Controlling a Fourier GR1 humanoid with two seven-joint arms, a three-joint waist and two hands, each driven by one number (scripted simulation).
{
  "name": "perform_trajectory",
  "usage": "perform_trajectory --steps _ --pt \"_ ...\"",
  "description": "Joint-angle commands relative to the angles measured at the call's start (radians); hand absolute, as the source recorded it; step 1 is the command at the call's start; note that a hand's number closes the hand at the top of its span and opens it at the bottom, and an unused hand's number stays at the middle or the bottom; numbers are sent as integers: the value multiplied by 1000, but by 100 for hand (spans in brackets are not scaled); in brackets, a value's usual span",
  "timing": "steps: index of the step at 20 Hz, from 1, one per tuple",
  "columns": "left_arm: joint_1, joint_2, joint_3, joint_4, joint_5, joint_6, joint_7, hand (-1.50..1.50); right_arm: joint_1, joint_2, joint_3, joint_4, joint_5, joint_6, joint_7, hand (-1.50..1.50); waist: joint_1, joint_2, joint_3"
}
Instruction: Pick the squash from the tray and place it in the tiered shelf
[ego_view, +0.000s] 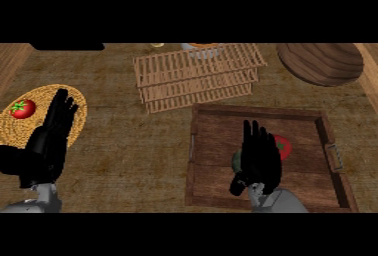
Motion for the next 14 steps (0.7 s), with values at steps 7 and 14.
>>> perform_trajectory --steps 7,14 --pt "7 0 9 -104 -9 -3 85 0 9 46 -102 162 -1 39 -43 150 6 0 1" --pt "-71 -28 15 4 -32 8 36 0 -24 24 -28 92 139 72 -53 150 -2 -1 0"
